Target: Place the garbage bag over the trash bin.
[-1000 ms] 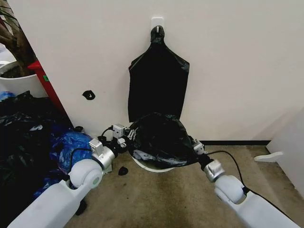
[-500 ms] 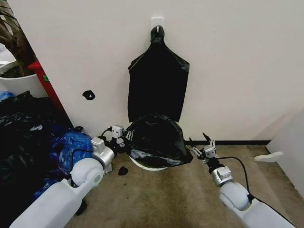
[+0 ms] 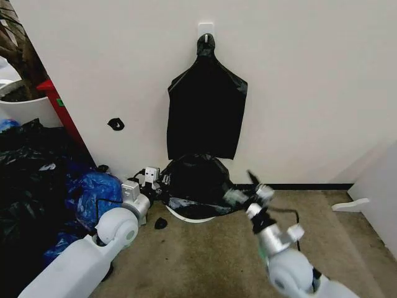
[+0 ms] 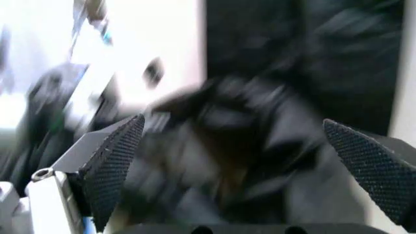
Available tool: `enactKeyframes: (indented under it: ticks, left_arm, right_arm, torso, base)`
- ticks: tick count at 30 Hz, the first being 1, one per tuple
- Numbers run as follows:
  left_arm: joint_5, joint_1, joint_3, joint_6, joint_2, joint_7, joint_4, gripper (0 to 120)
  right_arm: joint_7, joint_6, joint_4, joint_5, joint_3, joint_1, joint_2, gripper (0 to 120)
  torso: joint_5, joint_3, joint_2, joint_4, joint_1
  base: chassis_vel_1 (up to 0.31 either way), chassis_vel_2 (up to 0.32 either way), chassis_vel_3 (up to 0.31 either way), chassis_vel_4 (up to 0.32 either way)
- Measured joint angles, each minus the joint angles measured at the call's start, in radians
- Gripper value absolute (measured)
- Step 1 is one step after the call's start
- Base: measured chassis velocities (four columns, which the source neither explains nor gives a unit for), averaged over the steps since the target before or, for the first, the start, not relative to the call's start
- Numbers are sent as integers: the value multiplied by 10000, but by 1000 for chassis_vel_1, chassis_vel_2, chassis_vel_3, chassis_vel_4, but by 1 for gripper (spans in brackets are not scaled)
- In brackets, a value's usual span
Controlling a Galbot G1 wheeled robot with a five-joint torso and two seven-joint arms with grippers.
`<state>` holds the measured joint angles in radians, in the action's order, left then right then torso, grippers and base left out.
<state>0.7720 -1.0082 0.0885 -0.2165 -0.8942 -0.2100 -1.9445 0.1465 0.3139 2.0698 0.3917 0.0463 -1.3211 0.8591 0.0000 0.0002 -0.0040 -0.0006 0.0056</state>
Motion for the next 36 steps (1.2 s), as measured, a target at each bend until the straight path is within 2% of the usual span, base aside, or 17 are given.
enactKeyframes:
  ticks: [3, 6, 10, 13, 17, 19, 25, 27, 33, 36]
  left_arm:
    - [-160, -42, 3, 124, 52, 17, -143, 4]
    - [-264, -85, 3, 172, 76, 31, -211, 4]
    - [-322, -147, 3, 198, 135, 34, -375, 4]
    - [-326, -152, 3, 198, 147, 29, -408, 4]
    - [-346, -163, -26, 199, 163, 14, -423, 4]
    - [-355, -164, -36, 199, 163, 14, -424, 4]
    - [-382, -167, -98, 192, 137, 8, -437, 4]
    - [-382, -166, -101, 192, 133, 8, -440, 4]
    - [-373, -153, -105, 191, 97, -18, -463, 4]
    - [-344, -127, -106, 190, 80, -48, -471, 4]
  right_arm:
    - [20, -1005, 333, -673, 169, -310, -214, 100]
    - [35, -1411, 437, -760, 171, -348, -299, 99]
    - [228, -2214, 683, -662, 154, -363, -493, 84]
    - [251, -2321, 751, -596, 161, -365, -525, 77]
    - [80, -2359, 834, -514, 158, -330, -603, 58]
    - [19, -2357, 838, -512, 154, -318, -626, 55]
    - [-142, -2524, 794, -688, 158, -193, -760, 30]
    - [-106, -2563, 773, -717, 163, -184, -760, 27]
    - [-24, -2355, 418, -1208, 191, -176, -638, 1]
    - [-109, -1893, 220, -1556, 191, -194, -548, 0]
  torso:
    - [1, 0, 0, 0, 0]
    - [1, 0, 1, 2, 0]
    - [1, 0, 1, 2, 0]
    - [1, 0, 1, 2, 0]
    - [2, 1, 1, 2, 0]
    - [2, 1, 1, 2, 0]
    - [1, 1, 1, 2, 0]
    - [2, 1, 1, 2, 0]
    - [1, 1, 1, 2, 0]
    - [1, 1, 1, 2, 0]
  base:
    - [0, 0, 0, 0]
    - [0, 0, 0, 0]
    - [0, 0, 0, 0]
    - [0, 0, 0, 0]
    - [0, 0, 0, 0]
    - [0, 0, 0, 0]
    - [0, 0, 0, 0]
    - [0, 0, 0, 0]
    - [0, 0, 0, 0]
    - [0, 0, 0, 0]
